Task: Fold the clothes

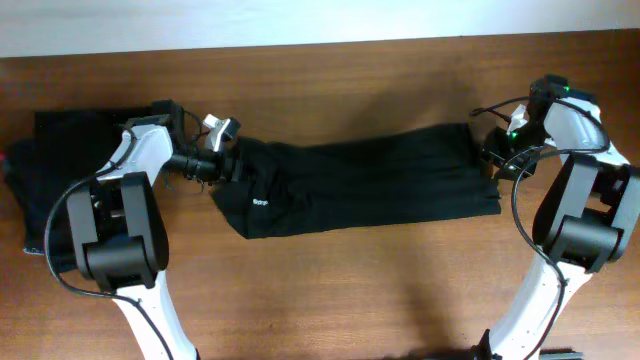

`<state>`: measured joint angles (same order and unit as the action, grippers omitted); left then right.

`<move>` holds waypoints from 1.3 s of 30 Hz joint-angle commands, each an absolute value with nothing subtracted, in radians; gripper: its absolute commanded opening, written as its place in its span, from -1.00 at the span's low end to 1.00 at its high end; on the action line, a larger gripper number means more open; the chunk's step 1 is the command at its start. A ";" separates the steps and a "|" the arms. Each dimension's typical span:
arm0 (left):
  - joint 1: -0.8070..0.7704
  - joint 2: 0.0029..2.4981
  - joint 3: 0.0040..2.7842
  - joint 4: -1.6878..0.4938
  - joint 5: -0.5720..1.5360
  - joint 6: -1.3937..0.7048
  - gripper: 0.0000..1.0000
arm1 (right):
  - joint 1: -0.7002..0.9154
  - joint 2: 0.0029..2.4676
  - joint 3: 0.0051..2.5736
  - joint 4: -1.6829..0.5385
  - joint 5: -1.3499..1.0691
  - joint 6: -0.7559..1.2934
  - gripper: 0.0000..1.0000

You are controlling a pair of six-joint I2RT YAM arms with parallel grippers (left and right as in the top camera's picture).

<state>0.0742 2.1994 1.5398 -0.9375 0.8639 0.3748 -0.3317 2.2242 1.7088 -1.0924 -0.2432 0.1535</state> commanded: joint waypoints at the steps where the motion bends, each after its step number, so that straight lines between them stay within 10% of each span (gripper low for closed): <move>1: 0.070 2.211 1.532 -0.944 0.839 0.398 0.49 | -0.334 2.206 1.702 -1.097 -0.231 0.154 0.09; 18: -0.035 2.211 1.522 -0.950 0.678 0.398 0.50 | -0.334 2.206 1.702 -1.097 -0.231 0.154 0.08; 27: -0.031 2.210 1.525 -0.915 0.611 0.328 -0.83 | -0.334 2.206 1.702 -1.108 -0.231 0.154 0.09; 39: 0.094 2.045 1.644 -1.028 0.389 0.280 -0.85 | -0.354 2.123 1.737 -1.121 -0.231 0.154 0.17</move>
